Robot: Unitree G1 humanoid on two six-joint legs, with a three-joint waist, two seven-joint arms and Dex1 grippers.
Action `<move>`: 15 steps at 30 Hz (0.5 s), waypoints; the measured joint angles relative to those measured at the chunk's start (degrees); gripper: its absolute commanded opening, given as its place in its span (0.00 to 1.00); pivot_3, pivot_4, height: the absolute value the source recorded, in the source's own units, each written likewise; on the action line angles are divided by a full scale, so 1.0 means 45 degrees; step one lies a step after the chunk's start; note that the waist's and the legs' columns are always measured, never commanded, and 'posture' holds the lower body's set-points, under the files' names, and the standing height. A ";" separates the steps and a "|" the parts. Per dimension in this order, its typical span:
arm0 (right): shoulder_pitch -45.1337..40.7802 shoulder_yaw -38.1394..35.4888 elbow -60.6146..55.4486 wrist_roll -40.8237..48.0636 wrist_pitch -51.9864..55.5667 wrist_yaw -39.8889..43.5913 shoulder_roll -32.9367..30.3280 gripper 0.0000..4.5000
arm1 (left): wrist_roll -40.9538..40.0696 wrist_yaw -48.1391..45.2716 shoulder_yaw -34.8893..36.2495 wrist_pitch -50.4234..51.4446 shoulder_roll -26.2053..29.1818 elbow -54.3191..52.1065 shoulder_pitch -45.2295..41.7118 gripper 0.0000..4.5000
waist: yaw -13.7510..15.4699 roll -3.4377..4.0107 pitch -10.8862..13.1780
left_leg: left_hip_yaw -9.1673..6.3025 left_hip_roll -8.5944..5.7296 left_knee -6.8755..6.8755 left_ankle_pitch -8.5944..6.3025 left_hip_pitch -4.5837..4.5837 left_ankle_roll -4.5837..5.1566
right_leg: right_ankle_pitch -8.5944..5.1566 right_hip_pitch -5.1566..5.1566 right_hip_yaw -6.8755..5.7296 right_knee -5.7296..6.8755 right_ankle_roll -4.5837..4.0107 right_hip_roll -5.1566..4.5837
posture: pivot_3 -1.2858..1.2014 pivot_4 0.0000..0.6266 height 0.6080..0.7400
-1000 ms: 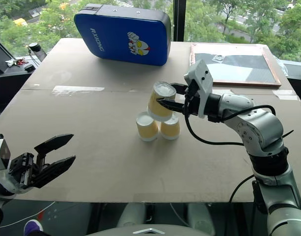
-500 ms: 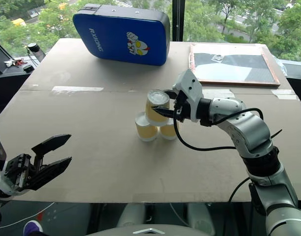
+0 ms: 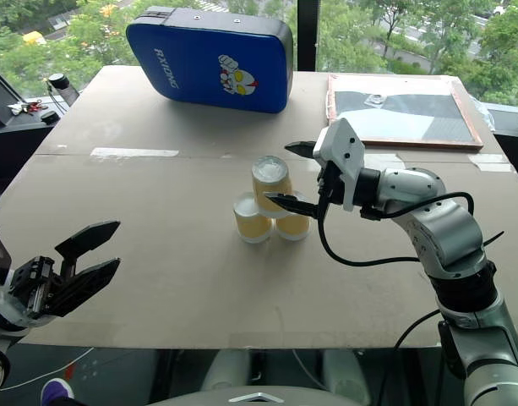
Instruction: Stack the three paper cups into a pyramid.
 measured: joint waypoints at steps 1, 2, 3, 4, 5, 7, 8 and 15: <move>0.0084 -0.0284 -0.0250 0.0254 0.0004 0.0084 -0.0117 1.00 | -0.0051 0.0063 -0.0040 0.0027 -0.0035 -0.0025 -0.0128 1.00 | -0.0004 -0.0001 0.0000 | -0.0001 0.0000 0.0000 0.0000 0.0001 0.0000 | 0.0000 0.0001 0.0000 -0.0001 0.0000 0.0001 | 0.52 0.24 1.00; 0.0157 -0.0531 -0.0376 0.0485 0.0011 0.0165 -0.0183 1.00 | -0.0088 0.0122 -0.0055 0.0028 -0.0038 -0.0038 -0.0195 1.00 | -0.0003 -0.0001 0.0000 | 0.0001 0.0000 0.0000 0.0000 0.0001 0.0000 | 0.0000 0.0001 0.0001 -0.0001 0.0000 0.0001 | 0.52 0.24 1.00; 0.0277 -0.0776 -0.0502 0.0713 0.0045 0.0198 -0.0227 1.00 | -0.0091 0.0150 -0.0080 0.0030 -0.0045 -0.0042 -0.0262 1.00 | -0.0003 -0.0001 0.0000 | 0.0002 0.0000 0.0000 0.0000 0.0001 0.0000 | 0.0000 0.0001 0.0002 -0.0002 0.0000 0.0001 | 0.52 0.24 1.00; 0.0382 -0.0968 -0.0579 0.0879 0.0068 0.0206 -0.0248 1.00 | -0.0093 0.0164 -0.0119 0.0031 -0.0050 -0.0043 -0.0313 1.00 | -0.0002 -0.0001 0.0000 | 0.0002 0.0000 -0.0001 0.0000 0.0001 0.0000 | 0.0000 0.0002 0.0002 -0.0003 0.0000 0.0001 | 0.52 0.24 1.00; 0.0586 -0.1315 -0.0741 0.1214 0.0143 0.0212 -0.0328 1.00 | -0.0092 0.0190 -0.0224 0.0031 -0.0059 -0.0041 -0.0389 1.00 | 0.0001 -0.0001 0.0000 | 0.0003 -0.0001 -0.0002 0.0000 0.0000 0.0000 | 0.0000 0.0002 0.0003 -0.0005 0.0000 0.0000 | 0.52 0.24 1.00; 0.0958 -0.1815 -0.0952 0.1654 0.0178 0.0220 -0.0530 1.00 | -0.0087 0.0203 -0.0449 0.0033 -0.0077 -0.0020 -0.0424 1.00 | 0.0001 -0.0002 0.0000 | 0.0002 -0.0001 -0.0003 0.0000 0.0000 0.0000 | 0.0000 0.0002 0.0003 -0.0005 0.0000 0.0000 | 0.52 0.24 1.00; 0.1176 -0.2011 -0.1046 0.1814 0.0180 0.0238 -0.0658 1.00 | -0.0086 0.0206 -0.0513 0.0034 -0.0089 -0.0015 -0.0436 1.00 | 0.0002 -0.0002 0.0000 | 0.0001 -0.0001 -0.0003 0.0000 0.0000 0.0000 | 0.0000 0.0003 0.0003 -0.0005 0.0000 0.0001 | 0.52 0.24 1.00; 0.5077 -0.4101 -0.1477 0.2051 -0.0548 0.0554 -0.1425 1.00 | 0.0667 0.0560 -0.1085 -0.0030 -0.0171 0.0312 -0.0477 1.00 | 0.0051 -0.0020 -0.0002 | -0.0002 -0.0009 -0.0004 -0.0001 0.0001 0.0002 | 0.0000 0.0028 0.0002 -0.0031 0.0002 -0.0001 | 0.52 0.24 1.00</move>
